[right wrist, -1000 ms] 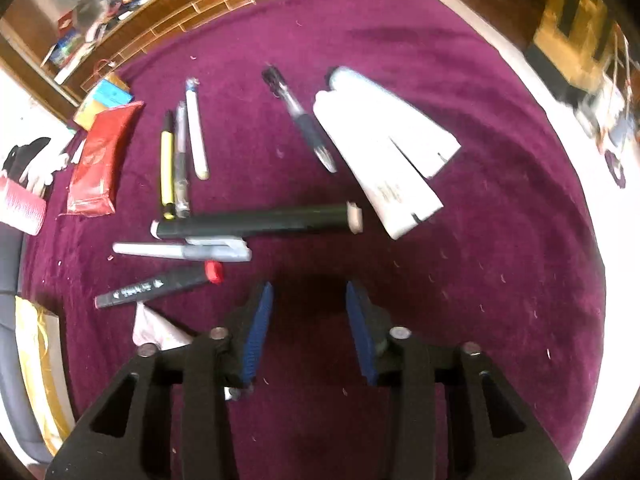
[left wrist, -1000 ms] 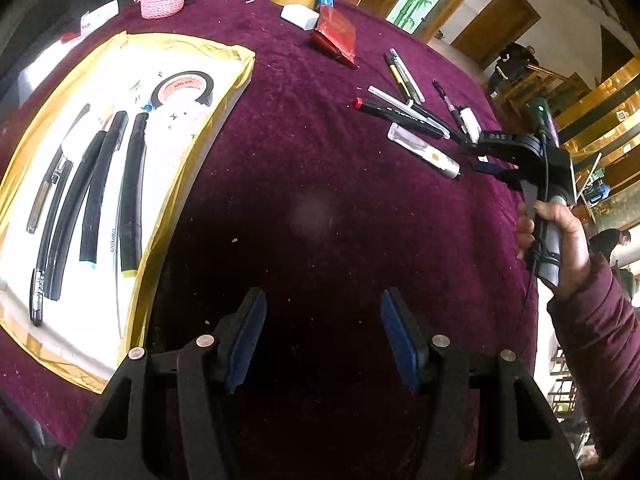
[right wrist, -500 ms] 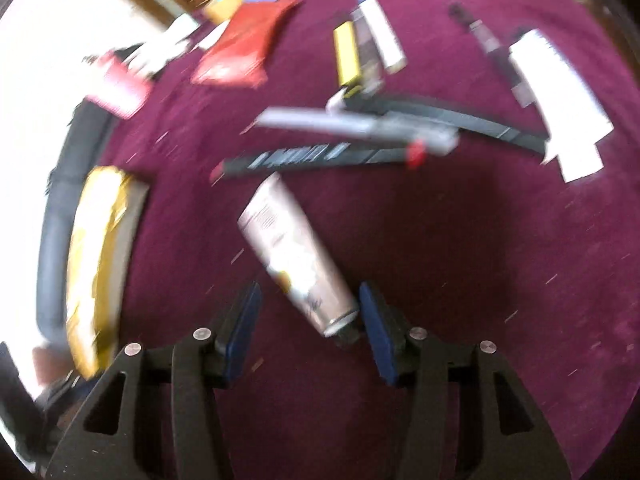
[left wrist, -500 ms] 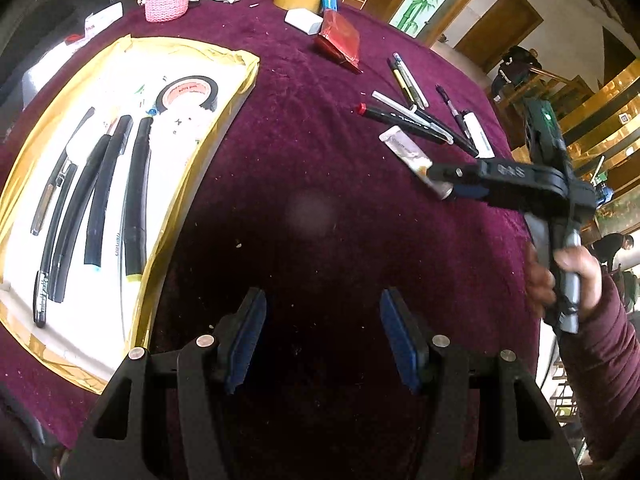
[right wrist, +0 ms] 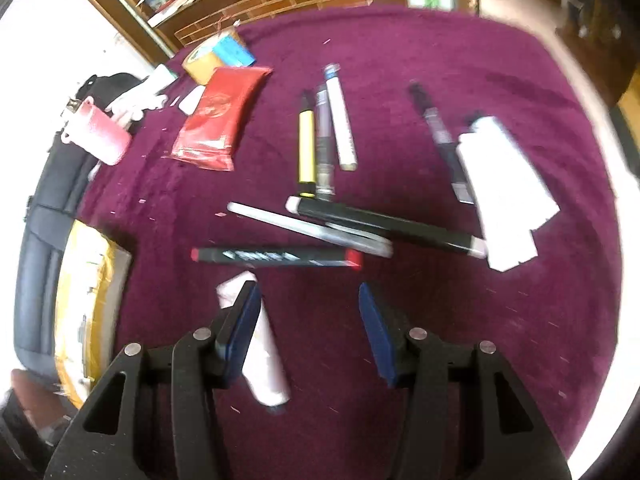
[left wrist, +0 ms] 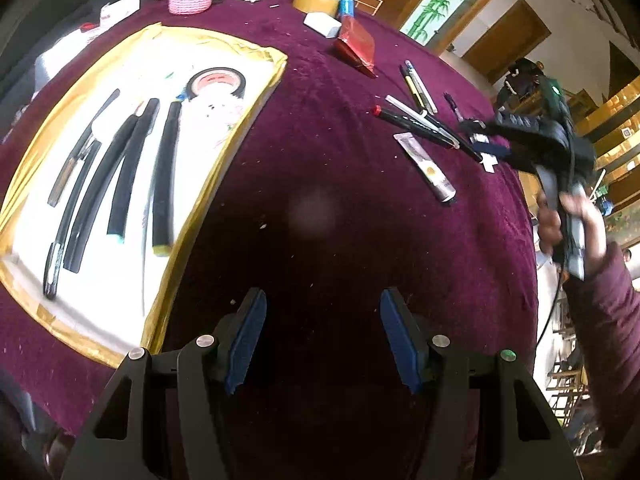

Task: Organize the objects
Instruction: 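Move both open tools back over the remaining items on the table, then grasp the hand cream tube with the left tool while the right tool grasps a red-capped black marker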

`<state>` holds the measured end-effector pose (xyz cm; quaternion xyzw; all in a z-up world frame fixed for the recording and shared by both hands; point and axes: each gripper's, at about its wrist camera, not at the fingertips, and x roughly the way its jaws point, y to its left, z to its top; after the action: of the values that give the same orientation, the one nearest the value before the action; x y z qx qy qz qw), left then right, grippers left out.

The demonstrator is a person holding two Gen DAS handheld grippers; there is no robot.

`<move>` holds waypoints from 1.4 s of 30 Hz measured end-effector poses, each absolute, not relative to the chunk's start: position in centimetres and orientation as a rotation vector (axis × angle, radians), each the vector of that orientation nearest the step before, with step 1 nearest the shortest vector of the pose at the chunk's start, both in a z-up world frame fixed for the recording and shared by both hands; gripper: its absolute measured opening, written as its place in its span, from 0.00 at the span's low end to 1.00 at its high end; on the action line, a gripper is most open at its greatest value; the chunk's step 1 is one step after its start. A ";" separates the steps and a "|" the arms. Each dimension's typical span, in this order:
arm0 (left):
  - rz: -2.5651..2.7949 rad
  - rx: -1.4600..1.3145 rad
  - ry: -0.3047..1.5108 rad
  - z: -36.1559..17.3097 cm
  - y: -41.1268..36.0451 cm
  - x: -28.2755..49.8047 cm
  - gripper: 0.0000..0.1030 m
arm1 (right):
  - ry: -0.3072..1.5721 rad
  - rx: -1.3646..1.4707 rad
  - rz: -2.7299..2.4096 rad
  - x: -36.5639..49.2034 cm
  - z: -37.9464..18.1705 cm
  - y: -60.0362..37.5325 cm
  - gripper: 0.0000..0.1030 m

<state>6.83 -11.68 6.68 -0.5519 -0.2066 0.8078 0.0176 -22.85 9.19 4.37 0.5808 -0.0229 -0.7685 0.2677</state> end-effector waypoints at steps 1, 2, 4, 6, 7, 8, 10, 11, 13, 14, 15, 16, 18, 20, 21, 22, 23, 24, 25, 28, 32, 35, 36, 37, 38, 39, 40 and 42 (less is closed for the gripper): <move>2.514 -1.722 -0.647 6.7 -11.8 7.2 0.52 | -0.070 1.571 -2.058 -23.6 4.0 8.3 0.49; 2.518 -1.727 -0.648 6.6 -11.8 7.5 0.52 | -0.062 1.576 -2.055 -24.2 3.7 7.6 0.49; 2.527 -1.738 -0.657 6.6 -12.1 8.2 0.52 | -0.040 1.613 -2.007 -25.5 2.6 6.3 0.49; 2.538 -1.742 -0.665 6.6 -12.3 8.8 0.52 | 0.002 1.612 -2.005 -25.8 2.1 5.6 0.49; 2.543 -1.743 -0.678 6.6 -12.5 9.1 0.52 | 0.044 1.632 -1.985 -26.0 1.9 5.0 0.49; 2.547 -1.744 -0.687 6.6 -12.6 9.3 0.52 | 0.055 1.658 -1.949 -25.8 1.7 4.6 0.49; 2.557 -1.744 -0.712 6.5 -13.0 9.6 0.52 | 0.111 1.677 -1.885 -24.7 1.4 3.8 0.50; 2.562 -1.741 -0.726 6.5 -13.2 9.6 0.52 | 0.141 1.666 -1.877 -24.2 1.5 3.7 0.50; 2.570 -1.732 -0.742 6.5 -13.4 9.4 0.52 | 0.143 1.684 -1.810 -23.3 1.7 3.5 0.49; 2.570 -1.726 -0.747 6.5 -13.3 9.3 0.52 | 0.146 1.693 -1.789 -23.1 1.6 3.3 0.49; 2.568 -1.723 -0.747 6.5 -13.1 9.2 0.52 | 0.174 1.693 -1.802 -22.8 1.8 3.2 0.49; 2.561 -1.722 -0.738 6.4 -12.8 9.0 0.52 | 0.228 1.684 -1.835 -22.6 2.0 3.0 0.49; 2.549 -1.722 -0.719 6.4 -12.3 8.9 0.52 | 0.328 1.654 -1.906 -22.1 2.3 2.8 0.46; 2.538 -1.724 -0.693 6.4 -11.8 8.9 0.52 | 0.373 1.642 -1.982 -22.1 2.4 2.9 0.33; 2.536 -1.725 -0.681 6.4 -11.5 8.9 0.52 | 0.369 1.645 -2.018 -22.3 2.6 3.1 0.29; 2.535 -1.728 -0.669 6.5 -11.3 8.8 0.52 | 0.360 1.654 -2.041 -22.5 2.6 3.2 0.22; 2.534 -1.732 -0.658 6.5 -11.1 8.6 0.52 | 0.344 1.665 -2.067 -22.7 2.7 3.4 0.20; 2.531 -1.732 -0.649 6.5 -10.8 8.3 0.52 | 0.321 1.673 -2.090 -23.0 2.8 3.6 0.19; 2.526 -1.729 -0.640 6.6 -10.6 8.0 0.52 | 0.321 1.672 -2.103 -23.0 2.9 3.7 0.18; 2.506 -1.692 -0.623 7.1 -9.4 6.5 0.52 | 0.394 1.647 -2.106 -21.9 3.2 4.0 0.14; 2.485 -1.630 -0.585 7.6 -7.1 3.0 0.52 | 0.334 1.708 -2.089 -20.6 3.4 8.4 0.13; 2.491 -1.601 -0.548 7.3 -5.2 -0.7 0.52 | 0.267 1.749 -2.117 -18.4 3.1 12.9 0.13; 2.493 -1.593 -0.538 7.1 -4.5 -1.9 0.52 | 0.243 1.760 -2.121 -17.3 3.2 14.2 0.13; 2.494 -1.582 -0.531 6.7 -3.9 -3.2 0.52 | 0.196 1.773 -2.122 -16.2 3.3 16.1 0.13; 2.499 -1.584 -0.518 6.2 -3.2 -4.6 0.52 | 0.155 1.785 -2.121 -15.3 3.3 17.3 0.13; 2.501 -1.604 -0.499 5.6 -2.5 -6.1 0.51 | 0.114 1.794 -2.120 -14.5 3.3 18.3 0.13; 2.498 -1.617 -0.492 5.0 -2.1 -7.0 0.51 | 0.073 1.797 -2.121 -13.8 3.4 19.3 0.13; 2.500 -1.664 -0.450 3.4 -0.7 -9.6 0.51 | 0.008 1.806 -2.121 -12.4 3.4 20.8 0.13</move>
<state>-9.62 -0.70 3.42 -0.5472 -0.1478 0.8222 0.0525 -12.40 20.81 3.45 0.6381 0.0028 -0.7494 0.1768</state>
